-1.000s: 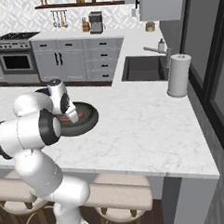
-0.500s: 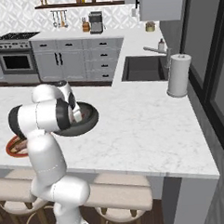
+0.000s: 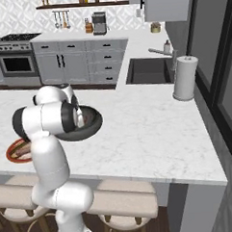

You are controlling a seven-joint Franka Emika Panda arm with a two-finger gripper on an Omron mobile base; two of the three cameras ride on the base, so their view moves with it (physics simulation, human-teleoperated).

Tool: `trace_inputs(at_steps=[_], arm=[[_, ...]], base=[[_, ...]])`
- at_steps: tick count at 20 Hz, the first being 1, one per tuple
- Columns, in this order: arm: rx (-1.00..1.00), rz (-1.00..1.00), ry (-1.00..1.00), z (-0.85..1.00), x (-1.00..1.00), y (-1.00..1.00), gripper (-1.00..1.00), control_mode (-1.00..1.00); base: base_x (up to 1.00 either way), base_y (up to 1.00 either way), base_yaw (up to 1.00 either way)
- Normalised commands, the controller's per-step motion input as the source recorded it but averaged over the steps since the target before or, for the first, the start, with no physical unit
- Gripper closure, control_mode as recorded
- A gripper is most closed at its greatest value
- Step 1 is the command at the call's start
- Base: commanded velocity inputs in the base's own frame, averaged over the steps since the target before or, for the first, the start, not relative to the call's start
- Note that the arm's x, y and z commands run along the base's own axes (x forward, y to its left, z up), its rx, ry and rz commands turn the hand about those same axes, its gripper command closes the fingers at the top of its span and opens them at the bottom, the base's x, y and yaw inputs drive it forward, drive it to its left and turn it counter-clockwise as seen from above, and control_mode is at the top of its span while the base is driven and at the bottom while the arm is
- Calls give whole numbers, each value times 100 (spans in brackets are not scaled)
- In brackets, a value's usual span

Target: Place one bun and one sausage from the bowl on each plate.

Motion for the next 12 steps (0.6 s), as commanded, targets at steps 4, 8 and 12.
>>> trace_inputs(at_steps=[4, 8, 12], arm=[[2, -7, -7, 56, -24, -25, 100, -100], [13, -3, -13, 100, -84, -65, 100, -100], [18, 0, -2, 100, -100, -62, 100, -100]], base=[[0, 0, 0], [0, 0, 0], [0, 0, 0]])
